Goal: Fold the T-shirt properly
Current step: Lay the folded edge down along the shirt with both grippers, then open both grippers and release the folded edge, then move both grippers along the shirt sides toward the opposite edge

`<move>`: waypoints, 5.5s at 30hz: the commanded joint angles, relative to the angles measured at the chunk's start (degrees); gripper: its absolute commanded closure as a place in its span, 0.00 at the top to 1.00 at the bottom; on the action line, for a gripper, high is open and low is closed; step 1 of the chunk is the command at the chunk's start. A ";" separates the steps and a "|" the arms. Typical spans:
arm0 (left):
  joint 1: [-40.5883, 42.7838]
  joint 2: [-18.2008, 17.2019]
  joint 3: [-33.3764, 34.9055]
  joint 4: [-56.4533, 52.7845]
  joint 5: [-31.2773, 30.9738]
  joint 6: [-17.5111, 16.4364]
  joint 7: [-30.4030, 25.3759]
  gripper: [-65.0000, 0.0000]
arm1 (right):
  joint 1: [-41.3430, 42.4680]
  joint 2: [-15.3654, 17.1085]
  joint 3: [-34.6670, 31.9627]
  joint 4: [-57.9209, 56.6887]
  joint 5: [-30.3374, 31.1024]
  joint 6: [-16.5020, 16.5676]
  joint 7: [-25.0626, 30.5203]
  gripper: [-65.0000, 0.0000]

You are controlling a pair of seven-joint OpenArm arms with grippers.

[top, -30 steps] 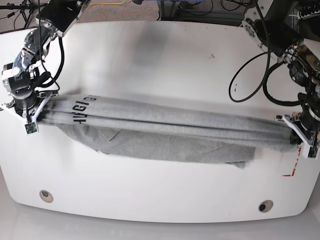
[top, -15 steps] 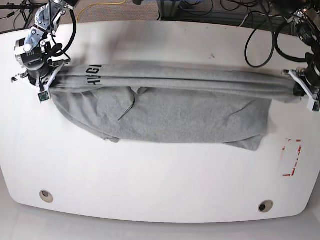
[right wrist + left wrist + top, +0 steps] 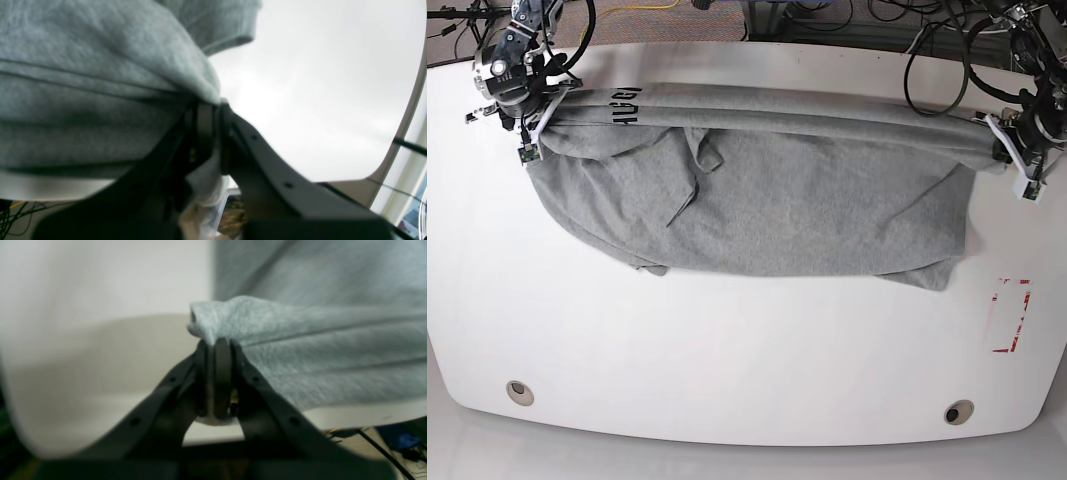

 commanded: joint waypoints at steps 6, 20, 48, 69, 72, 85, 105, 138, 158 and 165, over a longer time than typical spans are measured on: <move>-0.43 -2.41 3.66 -1.20 0.97 0.25 -1.16 0.01 | -2.03 0.39 0.63 0.39 -1.45 -0.93 1.06 0.00; -3.15 -7.15 10.08 -15.79 0.97 0.25 -5.82 0.03 | -3.00 0.65 0.72 -2.87 -1.54 -0.93 1.33 0.04; -10.62 -4.43 10.78 -3.49 0.53 2.36 2.09 0.61 | 1.22 0.65 0.63 0.91 8.22 -0.93 1.33 0.72; -4.03 0.93 10.87 3.19 0.79 2.53 1.83 0.61 | -2.20 3.46 1.60 1.00 13.40 -0.93 0.97 0.72; -2.27 0.93 10.87 3.19 0.79 2.53 0.95 0.61 | -4.58 3.55 3.62 1.00 13.40 -0.93 0.97 0.72; 3.71 0.76 10.87 -0.85 1.59 2.62 -4.59 0.61 | -10.12 3.99 4.59 1.27 13.40 -0.93 0.97 0.72; 3.97 0.76 15.17 -8.06 12.84 2.36 -12.86 0.61 | -5.81 3.03 4.68 1.44 13.40 -0.93 -3.33 0.72; 6.78 -1.09 10.69 -9.55 14.07 2.27 -15.32 0.61 | -3.87 -0.49 -0.68 1.27 22.28 -0.93 -11.86 0.72; 2.47 -1.00 10.60 -9.73 14.33 2.53 -15.23 0.61 | -0.27 -0.40 -0.77 0.83 25.10 -0.93 -12.04 0.72; 2.47 -1.00 10.60 -9.55 14.33 2.53 -15.14 0.61 | -2.20 1.09 -0.68 1.35 25.62 -0.93 -13.09 0.69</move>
